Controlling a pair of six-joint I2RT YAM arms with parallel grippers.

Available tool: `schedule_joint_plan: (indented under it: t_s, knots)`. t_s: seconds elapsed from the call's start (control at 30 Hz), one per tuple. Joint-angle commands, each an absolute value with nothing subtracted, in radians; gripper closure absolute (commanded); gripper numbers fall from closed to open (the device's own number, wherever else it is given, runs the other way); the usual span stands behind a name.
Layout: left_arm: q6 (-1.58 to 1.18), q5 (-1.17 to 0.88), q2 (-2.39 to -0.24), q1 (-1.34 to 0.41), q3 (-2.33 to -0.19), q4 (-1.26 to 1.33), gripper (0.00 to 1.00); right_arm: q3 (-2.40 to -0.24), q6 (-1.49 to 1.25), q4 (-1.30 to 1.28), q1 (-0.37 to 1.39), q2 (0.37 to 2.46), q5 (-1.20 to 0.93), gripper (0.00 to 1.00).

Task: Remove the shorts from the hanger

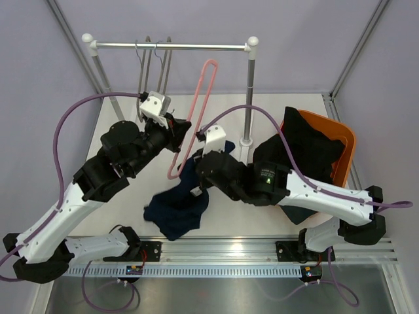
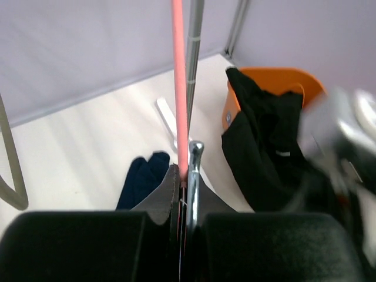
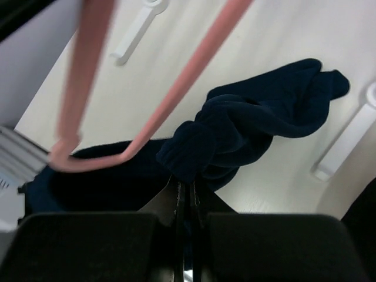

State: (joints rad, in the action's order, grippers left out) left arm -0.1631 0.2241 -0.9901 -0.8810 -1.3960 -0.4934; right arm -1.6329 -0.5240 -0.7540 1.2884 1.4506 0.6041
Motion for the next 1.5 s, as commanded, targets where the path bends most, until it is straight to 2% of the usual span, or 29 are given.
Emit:
schedule_joint_plan:
  t_s: [0.0,0.13,0.27,0.37,0.47,0.53,0.63,0.67,0.73,0.77,0.8,0.93,1.13,1.23,1.33,1.47]
  knots:
    - [-0.183,0.328,-1.022,-0.884,-1.451,-0.284,1.0,-1.664,-0.542,-0.776,1.374,1.404,0.706,1.0]
    - [-0.149,0.348,-1.106,-0.884,-1.596,-0.307,1.0,-1.7,-0.537,-0.84,1.401,1.393,0.756,1.0]
    - [-0.137,0.356,-1.169,-0.884,-1.727,-0.402,1.0,-1.822,-0.479,-0.961,1.39,1.387,0.947,1.0]
    - [-0.135,0.356,-1.16,-0.884,-1.733,-0.437,1.0,-1.939,-0.413,-1.02,1.315,1.385,0.997,1.0]
    - [-0.129,0.345,-1.144,-0.884,-1.726,-0.484,1.0,-2.034,-0.333,-1.029,1.162,1.352,1.049,1.0]
    - [-0.12,0.336,-1.146,-0.884,-1.738,-0.52,1.0,-2.074,-0.266,-0.977,1.048,1.298,1.068,1.0]
    - [-0.12,0.322,-1.144,-0.884,-1.743,-0.577,1.0,-2.118,-0.059,-0.794,0.991,1.238,1.202,1.0]
    - [-0.12,0.319,-1.135,-0.884,-1.73,-0.59,1.0,-2.108,0.147,-0.579,0.979,1.221,1.306,1.0]
    - [-0.124,0.305,-1.124,-0.884,-1.71,-0.6,1.0,-1.984,0.431,-0.209,0.971,1.14,1.357,1.0]
    - [-0.126,0.301,-1.112,-0.884,-1.689,-0.601,1.0,-1.939,0.647,0.141,0.971,1.111,1.359,1.0]
    - [-0.127,0.296,-1.108,-0.885,-1.681,-0.604,1.0,-1.927,0.69,0.214,0.971,1.076,1.356,1.0]
    - [-0.137,0.282,-1.077,-0.884,-1.631,-0.606,1.0,-1.98,0.727,0.259,0.957,1.042,1.328,1.0]
    - [-0.143,0.275,-1.048,-0.884,-1.577,-0.594,1.0,-1.999,0.932,0.458,0.953,1.069,1.312,1.0]
    - [-0.146,0.268,-1.043,-0.885,-1.568,-0.594,1.0,-1.99,0.881,0.392,0.953,1.063,1.31,1.0]
    - [-0.146,0.267,-1.04,-0.884,-1.56,-0.592,1.0,-1.968,0.74,0.214,0.953,1.052,1.302,1.0]
    - [-0.149,0.259,-1.04,-0.884,-1.555,-0.597,1.0,-1.956,0.732,0.19,0.942,1.081,1.296,1.0]
